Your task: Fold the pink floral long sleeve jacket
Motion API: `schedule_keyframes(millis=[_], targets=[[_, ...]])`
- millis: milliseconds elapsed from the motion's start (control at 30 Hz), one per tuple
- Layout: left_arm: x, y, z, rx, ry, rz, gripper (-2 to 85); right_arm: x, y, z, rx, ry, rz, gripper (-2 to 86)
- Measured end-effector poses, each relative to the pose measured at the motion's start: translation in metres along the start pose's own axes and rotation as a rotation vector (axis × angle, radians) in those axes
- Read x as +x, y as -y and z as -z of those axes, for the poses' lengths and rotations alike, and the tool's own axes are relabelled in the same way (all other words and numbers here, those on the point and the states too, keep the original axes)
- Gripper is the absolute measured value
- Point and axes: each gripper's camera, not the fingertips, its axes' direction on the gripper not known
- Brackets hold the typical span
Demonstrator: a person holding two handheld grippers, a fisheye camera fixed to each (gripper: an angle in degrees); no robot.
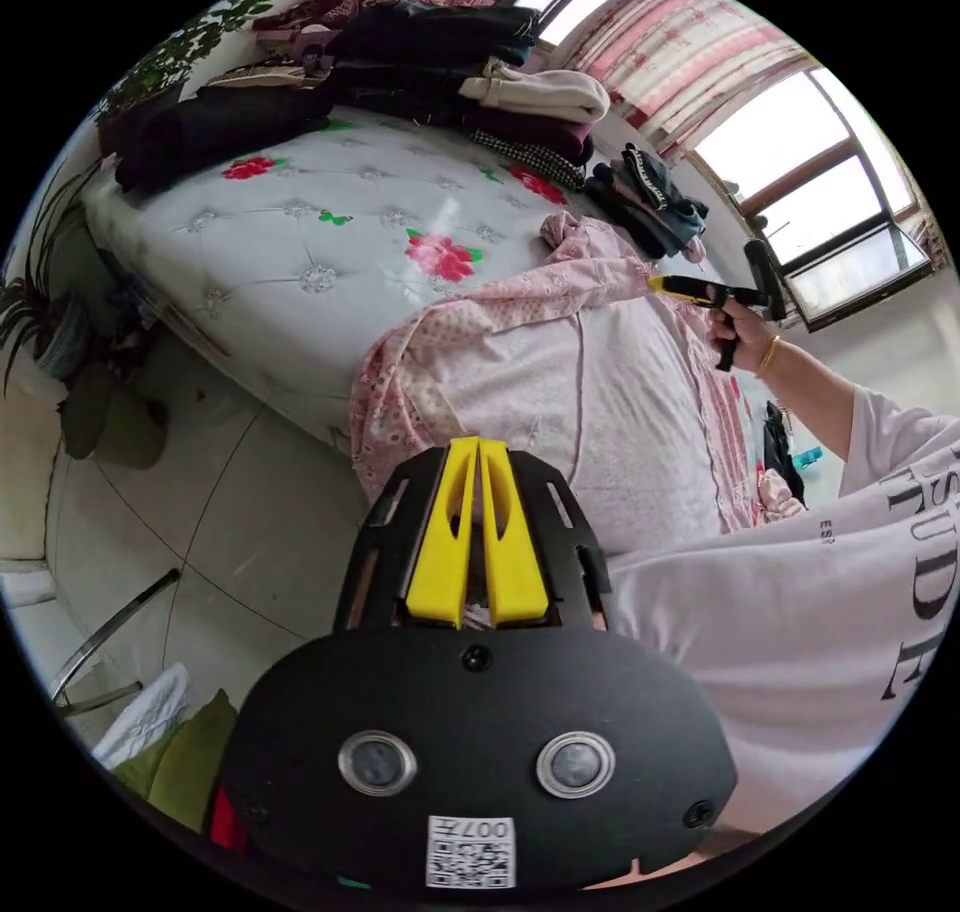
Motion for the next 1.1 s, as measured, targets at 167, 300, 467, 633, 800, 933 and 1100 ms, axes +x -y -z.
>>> schedule_keyframes(millis=[167, 300, 467, 633, 800, 933, 1100], targets=[[-0.004, -0.006, -0.016, -0.068, 0.004, 0.075, 12.6, 0.014, -0.021, 0.038, 0.034, 0.086, -0.053, 0.1], [0.012, 0.007, -0.036, -0.12, 0.012, 0.071, 15.4, 0.012, -0.029, 0.047, 0.063, 0.121, -0.08, 0.0], [-0.009, 0.006, -0.032, -0.1, -0.058, 0.104, 14.3, 0.005, -0.035, 0.065, 0.074, 0.135, -0.049, 0.0], [-0.033, 0.001, -0.011, -0.042, -0.159, 0.095, 8.3, 0.013, -0.045, 0.085, 0.093, 0.164, -0.06, -0.1], [-0.046, 0.002, 0.001, 0.033, -0.172, 0.185, 10.1, 0.014, -0.05, 0.093, 0.107, 0.177, -0.062, 0.0], [-0.033, 0.012, -0.01, -0.05, 0.007, 0.174, 8.4, 0.013, -0.051, 0.092, 0.105, 0.183, -0.069, 0.0], [-0.05, 0.001, -0.007, -0.036, -0.067, 0.197, 0.3, 0.014, -0.048, 0.095, 0.099, 0.181, -0.063, -0.1]])
